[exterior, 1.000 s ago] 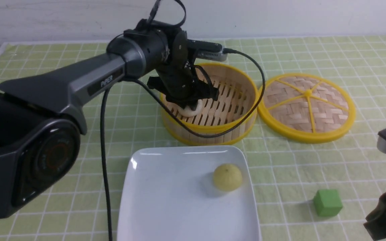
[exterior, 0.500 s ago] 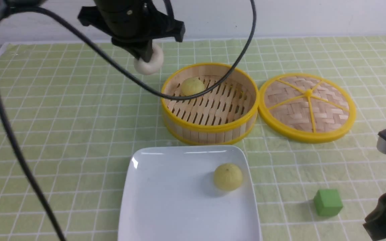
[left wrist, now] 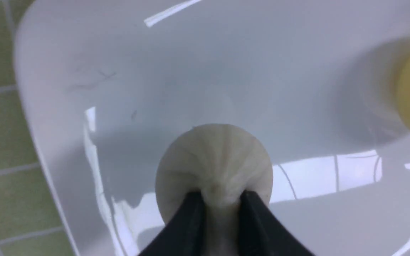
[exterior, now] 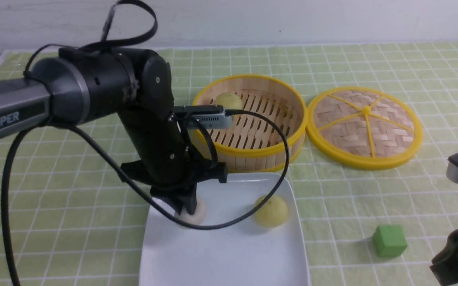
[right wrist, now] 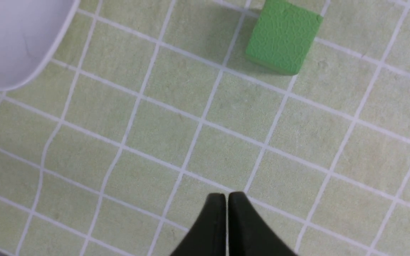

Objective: Put the steamed buns into the plate on the green tablecloth.
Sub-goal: 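Carry the bun from the bamboo steamer to the plate with the left gripper, then reach into the bamboo steamer and grasp a bun with the left gripper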

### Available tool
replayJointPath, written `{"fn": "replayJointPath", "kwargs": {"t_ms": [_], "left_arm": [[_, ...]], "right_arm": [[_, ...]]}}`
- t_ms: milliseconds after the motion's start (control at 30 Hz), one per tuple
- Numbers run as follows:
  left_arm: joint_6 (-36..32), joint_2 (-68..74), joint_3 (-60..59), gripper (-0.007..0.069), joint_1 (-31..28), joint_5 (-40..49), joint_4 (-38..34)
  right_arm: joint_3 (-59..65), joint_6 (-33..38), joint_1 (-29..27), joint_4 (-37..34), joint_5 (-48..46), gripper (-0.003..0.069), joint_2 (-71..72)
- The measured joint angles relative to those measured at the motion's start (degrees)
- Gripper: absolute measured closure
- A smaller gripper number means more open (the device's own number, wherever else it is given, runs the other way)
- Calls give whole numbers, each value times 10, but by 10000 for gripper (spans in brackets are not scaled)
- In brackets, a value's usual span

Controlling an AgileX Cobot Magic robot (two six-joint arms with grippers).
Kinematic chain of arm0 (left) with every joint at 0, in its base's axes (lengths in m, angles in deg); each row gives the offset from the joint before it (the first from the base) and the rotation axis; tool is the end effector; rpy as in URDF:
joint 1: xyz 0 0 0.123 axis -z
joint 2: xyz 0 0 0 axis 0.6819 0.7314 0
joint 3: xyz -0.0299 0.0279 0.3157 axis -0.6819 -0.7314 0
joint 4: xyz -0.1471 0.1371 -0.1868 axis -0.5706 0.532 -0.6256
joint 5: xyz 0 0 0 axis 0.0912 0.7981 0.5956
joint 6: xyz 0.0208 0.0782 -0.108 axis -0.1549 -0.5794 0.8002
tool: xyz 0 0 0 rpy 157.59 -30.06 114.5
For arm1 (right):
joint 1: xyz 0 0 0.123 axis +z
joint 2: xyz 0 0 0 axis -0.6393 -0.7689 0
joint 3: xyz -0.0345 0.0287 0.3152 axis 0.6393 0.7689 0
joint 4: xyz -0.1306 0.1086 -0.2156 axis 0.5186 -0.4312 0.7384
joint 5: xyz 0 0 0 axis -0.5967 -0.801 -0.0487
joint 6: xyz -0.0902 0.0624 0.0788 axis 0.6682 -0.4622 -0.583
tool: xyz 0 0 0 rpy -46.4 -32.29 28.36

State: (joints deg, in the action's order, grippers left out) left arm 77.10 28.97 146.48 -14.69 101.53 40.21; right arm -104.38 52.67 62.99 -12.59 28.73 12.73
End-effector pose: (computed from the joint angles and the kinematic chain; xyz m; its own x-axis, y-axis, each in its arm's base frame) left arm 0.3401 -0.2047 0.1949 -0.9809 0.1649 -0.1028 0.1815 0.9665 -0.1815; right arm 0.1798 0.0949 0.2419 -0.8930 -0.2975 -0.3377 -0.3601 0.9224 0.1397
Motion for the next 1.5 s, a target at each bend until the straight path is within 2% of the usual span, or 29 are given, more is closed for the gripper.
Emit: {"fn": "replayJointPath", "kwargs": {"t_ms": [100, 200, 300, 367, 433, 467, 500, 533, 567, 633, 700, 800, 967, 1067, 1267, 1367, 1500], "left_arm": [[0, 6, 0, 358, 0, -9, -11], [1, 6, 20, 221, 0, 3, -14], [15, 7, 65, 164, 0, 42, -6], [26, 10, 94, 162, 0, 58, 4], [46, 25, 157, 244, 0, 83, 25], [49, 28, 167, 256, 0, 86, 27], [54, 41, 201, 345, 0, 97, 36], [55, 46, 219, 373, 0, 100, 39], [58, 68, 263, 491, 0, 112, 47], [59, 98, 332, 578, 0, 124, 51], [60, 141, 407, 617, -2, 129, 51], [60, 192, 497, 622, -10, 131, 38], [60, 266, 610, 558, -41, 133, 0], [60, 318, 657, 413, -61, 133, -5], [38, 365, 665, 190, -63, 120, -2], [16, 378, 666, 143, -62, 90, -6], [7, 389, 667, 141, -62, 65, -7]], "right_arm": [[0, 0, 0, 0, 1, 624, 0], [0, 0, 0, 0, 1, 617, 0], [0, 0, 0, 0, 2, 615, 0], [0, 0, 0, 0, 2, 613, 0], [0, 0, 0, 0, 4, 610, 0], [0, 0, 0, 0, 4, 610, 0], [0, 0, 0, 0, 4, 608, 0], [0, 0, 0, 0, 4, 608, 0], [0, 0, 0, -1, 4, 608, 0], [0, 0, 0, -1, 4, 608, 0], [0, 0, 0, -3, 4, 608, 0], [0, 0, 0, -7, 4, 608, 0], [0, 0, 0, -9, 4, 608, 0], [0, 0, 0, -9, 6, 605, 0], [0, 0, 0, -9, 16, 598, 0], [0, 0, 0, -9, 17, 593, 0], [0, 0, 0, -9, 19, 589, 0]]}}
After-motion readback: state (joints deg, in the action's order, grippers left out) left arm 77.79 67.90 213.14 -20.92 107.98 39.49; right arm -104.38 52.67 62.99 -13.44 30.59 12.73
